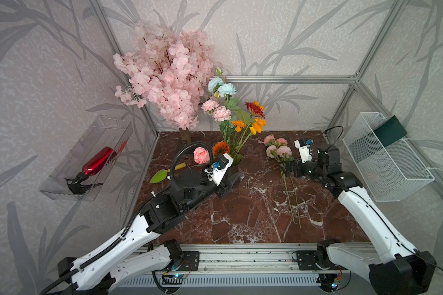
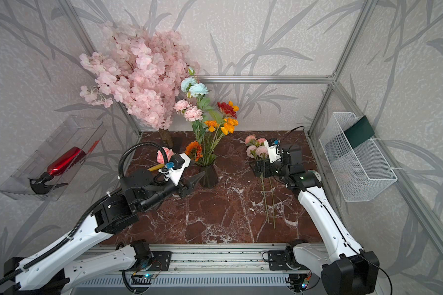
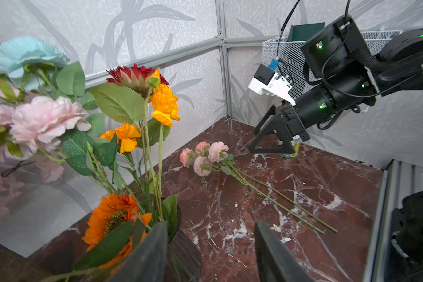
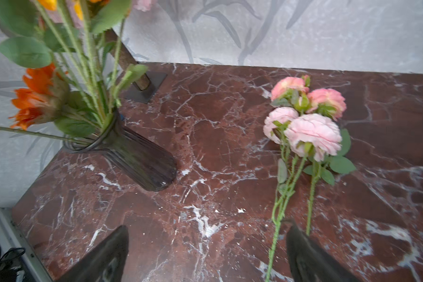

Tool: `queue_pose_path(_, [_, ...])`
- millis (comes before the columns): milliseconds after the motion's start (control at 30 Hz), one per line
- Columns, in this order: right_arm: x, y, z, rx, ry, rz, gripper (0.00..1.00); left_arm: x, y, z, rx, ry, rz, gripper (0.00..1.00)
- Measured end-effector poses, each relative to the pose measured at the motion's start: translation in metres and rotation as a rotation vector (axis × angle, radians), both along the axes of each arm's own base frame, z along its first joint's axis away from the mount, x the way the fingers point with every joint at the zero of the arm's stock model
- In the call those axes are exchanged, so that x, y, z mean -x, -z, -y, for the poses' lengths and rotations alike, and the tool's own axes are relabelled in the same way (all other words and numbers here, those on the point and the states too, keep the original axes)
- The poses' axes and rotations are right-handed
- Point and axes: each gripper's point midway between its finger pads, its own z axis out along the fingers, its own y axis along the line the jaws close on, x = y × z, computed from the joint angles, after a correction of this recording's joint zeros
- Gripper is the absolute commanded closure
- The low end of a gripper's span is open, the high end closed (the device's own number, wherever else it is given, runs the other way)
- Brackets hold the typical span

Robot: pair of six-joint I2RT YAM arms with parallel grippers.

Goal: Pick out pink flowers from the vase
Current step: Pick up the flower from the vase.

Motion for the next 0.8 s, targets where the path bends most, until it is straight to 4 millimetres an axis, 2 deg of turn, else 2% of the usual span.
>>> queue_pose_path(67, [0.004,-0.002,-0.015,-0.014,-0.041,0.005,0.01,0.004,0.01,0.0,-0.02,0.02,-0.025,0.56])
queue_pose_path(200, [0.008,-0.002,-0.04,-0.037,-0.108,0.009,0.01,0.01,0.044,-0.002,-0.08,0.035,-0.091,0.61])
queue_pose_path(433, [0.016,0.01,-0.067,-0.097,-0.202,0.021,0.01,0.013,0.1,-0.016,-0.129,-0.008,-0.15,0.67])
queue_pose_path(567, [0.028,0.014,-0.085,-0.124,-0.275,0.028,0.01,0.005,0.121,-0.022,-0.128,-0.063,-0.114,0.69])
queue_pose_path(633, [0.035,0.011,-0.096,-0.137,-0.317,0.042,0.01,0.001,0.132,-0.025,-0.121,-0.085,-0.08,0.75])
queue_pose_path(800, [0.044,0.001,-0.111,-0.165,-0.374,0.08,0.01,-0.005,0.14,-0.028,-0.086,-0.119,0.006,0.83])
